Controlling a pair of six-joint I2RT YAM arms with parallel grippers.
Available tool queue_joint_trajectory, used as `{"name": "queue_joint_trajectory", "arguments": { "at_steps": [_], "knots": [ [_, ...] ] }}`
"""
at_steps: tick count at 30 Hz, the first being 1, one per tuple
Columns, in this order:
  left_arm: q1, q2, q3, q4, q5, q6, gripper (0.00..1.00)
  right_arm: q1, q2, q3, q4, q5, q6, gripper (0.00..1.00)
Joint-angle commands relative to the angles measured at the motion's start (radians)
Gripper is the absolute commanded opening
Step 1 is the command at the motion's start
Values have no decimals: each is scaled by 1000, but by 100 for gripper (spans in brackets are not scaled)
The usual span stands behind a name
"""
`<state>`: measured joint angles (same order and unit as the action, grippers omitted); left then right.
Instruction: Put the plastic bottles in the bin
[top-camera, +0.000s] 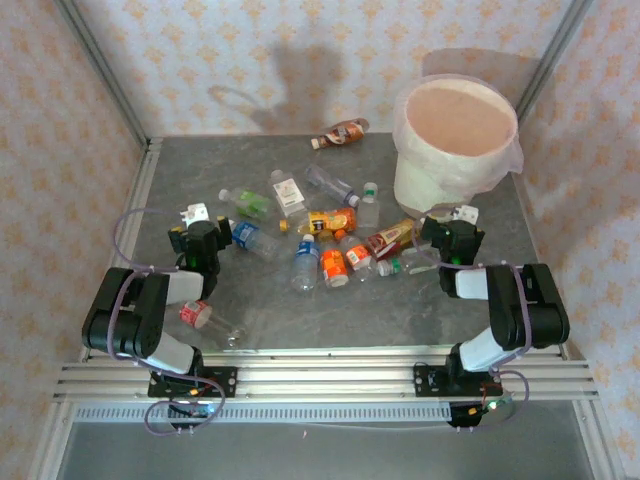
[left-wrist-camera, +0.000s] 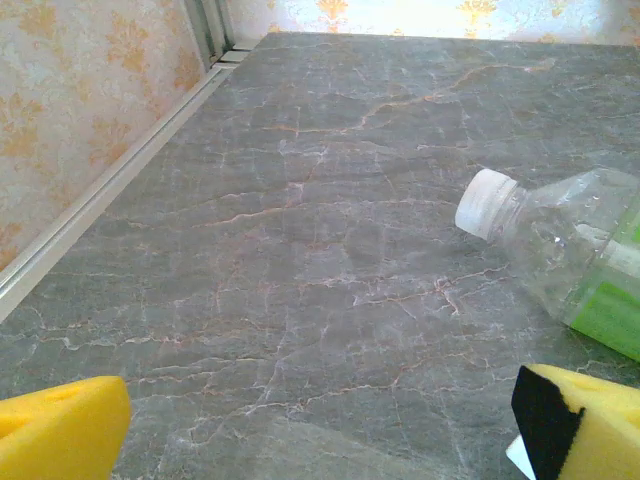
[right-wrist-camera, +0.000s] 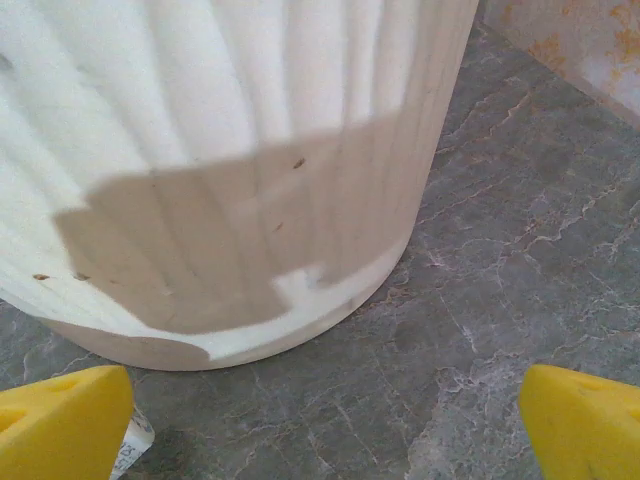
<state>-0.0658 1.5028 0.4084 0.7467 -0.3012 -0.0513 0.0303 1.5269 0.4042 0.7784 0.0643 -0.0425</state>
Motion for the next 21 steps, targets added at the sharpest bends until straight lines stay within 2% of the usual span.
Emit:
{"name": "queue_joint_trajectory", "arguments": {
  "at_steps": [1, 21],
  "knots": [
    [-11, -12, -3, 29, -36, -1, 100, 4, -6, 8, 11, 25, 6, 99],
    [-11, -14, -8, 34, -32, 3, 100, 4, -7, 7, 15, 23, 4, 99]
  ]
}}
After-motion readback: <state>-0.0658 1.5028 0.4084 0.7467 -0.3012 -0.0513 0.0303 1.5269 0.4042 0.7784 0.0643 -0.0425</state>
